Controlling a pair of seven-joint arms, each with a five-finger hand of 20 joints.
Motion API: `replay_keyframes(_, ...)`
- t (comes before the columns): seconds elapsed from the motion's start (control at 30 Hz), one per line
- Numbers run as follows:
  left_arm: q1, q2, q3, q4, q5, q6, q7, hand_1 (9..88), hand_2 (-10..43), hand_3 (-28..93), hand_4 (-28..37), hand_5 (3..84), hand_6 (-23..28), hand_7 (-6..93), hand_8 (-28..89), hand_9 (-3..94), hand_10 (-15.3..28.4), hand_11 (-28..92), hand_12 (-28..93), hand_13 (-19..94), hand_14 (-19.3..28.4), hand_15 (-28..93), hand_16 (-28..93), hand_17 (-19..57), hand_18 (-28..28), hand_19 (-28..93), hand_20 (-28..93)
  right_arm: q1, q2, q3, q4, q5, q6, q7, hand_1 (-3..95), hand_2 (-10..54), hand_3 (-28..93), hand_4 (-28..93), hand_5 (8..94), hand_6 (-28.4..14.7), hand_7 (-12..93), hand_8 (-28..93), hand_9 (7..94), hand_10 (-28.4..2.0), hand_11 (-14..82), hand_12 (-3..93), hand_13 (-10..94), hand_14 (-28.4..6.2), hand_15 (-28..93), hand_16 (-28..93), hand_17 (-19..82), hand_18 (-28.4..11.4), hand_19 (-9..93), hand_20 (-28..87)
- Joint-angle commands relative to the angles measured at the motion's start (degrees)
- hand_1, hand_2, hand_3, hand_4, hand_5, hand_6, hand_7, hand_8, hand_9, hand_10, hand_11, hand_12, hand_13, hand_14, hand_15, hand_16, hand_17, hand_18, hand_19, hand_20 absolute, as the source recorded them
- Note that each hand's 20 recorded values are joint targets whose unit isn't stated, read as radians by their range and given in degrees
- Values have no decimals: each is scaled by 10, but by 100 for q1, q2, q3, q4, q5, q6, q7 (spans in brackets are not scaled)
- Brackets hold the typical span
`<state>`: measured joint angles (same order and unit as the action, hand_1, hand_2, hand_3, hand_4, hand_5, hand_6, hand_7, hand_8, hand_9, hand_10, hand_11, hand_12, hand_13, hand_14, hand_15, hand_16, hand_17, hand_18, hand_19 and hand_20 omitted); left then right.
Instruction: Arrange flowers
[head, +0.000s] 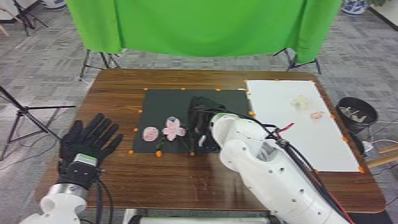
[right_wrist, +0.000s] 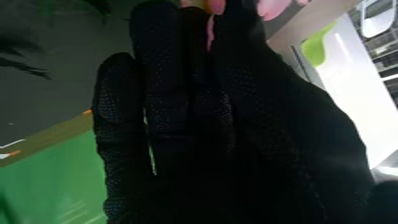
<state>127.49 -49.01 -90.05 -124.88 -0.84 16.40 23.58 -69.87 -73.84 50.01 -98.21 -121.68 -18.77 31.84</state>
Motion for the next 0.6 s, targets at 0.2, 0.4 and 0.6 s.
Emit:
replay_keyframes(0.2, 80, -100, -97, -32, 71, 132, -122, 290, 127, 725, -283, 415, 97, 160, -94, 329, 158, 204, 115, 223, 160, 384, -72, -75, 161, 412, 84, -140, -14, 162, -173, 31, -257, 100, 567, -95, 702, -283, 612, 7, 176, -133, 774, -103, 86, 289, 732, -69, 357, 401, 378, -206, 831, 337)
replay_keyframes(0.4, 80, -89, -94, -22, 55, 90, -99, 291, 123, 726, -283, 410, 98, 159, -93, 318, 158, 206, 117, 208, 158, 384, -72, -76, 160, 411, 83, -192, 90, 307, -422, 62, -385, 142, 549, -95, 708, -283, 593, 3, 165, -130, 730, -109, 128, 223, 728, -73, 365, 396, 376, -211, 845, 358)
replay_keyframes(0.6, 278, -13, -187, -145, 84, -78, 70, 291, 121, 725, -283, 409, 98, 159, -93, 318, 158, 208, 117, 210, 158, 385, -72, -76, 160, 410, 83, -557, 947, 839, -1186, 105, 311, 222, 503, -95, 737, -283, 586, -3, 159, -127, 697, -113, 153, 166, 715, -89, 401, 344, 372, -213, 844, 359)
